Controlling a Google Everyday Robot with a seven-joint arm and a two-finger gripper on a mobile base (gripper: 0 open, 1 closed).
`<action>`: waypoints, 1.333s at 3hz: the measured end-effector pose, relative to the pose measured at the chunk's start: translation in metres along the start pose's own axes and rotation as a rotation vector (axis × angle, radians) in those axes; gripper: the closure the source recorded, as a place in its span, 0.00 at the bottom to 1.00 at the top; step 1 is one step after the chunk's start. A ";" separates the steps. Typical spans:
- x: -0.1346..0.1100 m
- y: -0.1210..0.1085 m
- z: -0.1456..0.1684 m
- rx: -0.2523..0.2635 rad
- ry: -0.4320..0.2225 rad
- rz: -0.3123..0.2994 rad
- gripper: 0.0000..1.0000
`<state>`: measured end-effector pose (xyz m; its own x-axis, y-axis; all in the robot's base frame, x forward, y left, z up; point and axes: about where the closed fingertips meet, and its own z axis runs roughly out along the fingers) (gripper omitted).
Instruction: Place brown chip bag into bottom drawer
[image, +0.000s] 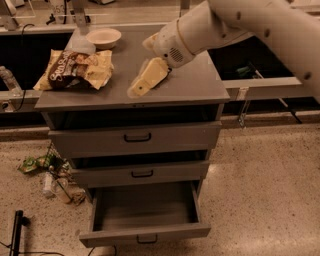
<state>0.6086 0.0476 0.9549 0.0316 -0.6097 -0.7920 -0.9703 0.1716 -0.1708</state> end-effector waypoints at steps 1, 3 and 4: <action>-0.001 -0.020 0.047 -0.027 -0.018 -0.005 0.00; -0.023 -0.065 0.121 0.037 -0.024 0.007 0.00; -0.036 -0.089 0.151 0.085 -0.035 0.013 0.00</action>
Offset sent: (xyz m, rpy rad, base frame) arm 0.1049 0.1008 -0.0456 0.0261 -0.0201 -0.0252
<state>0.7297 0.1710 0.9104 0.0291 -0.5797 -0.8143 -0.9470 0.2448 -0.2082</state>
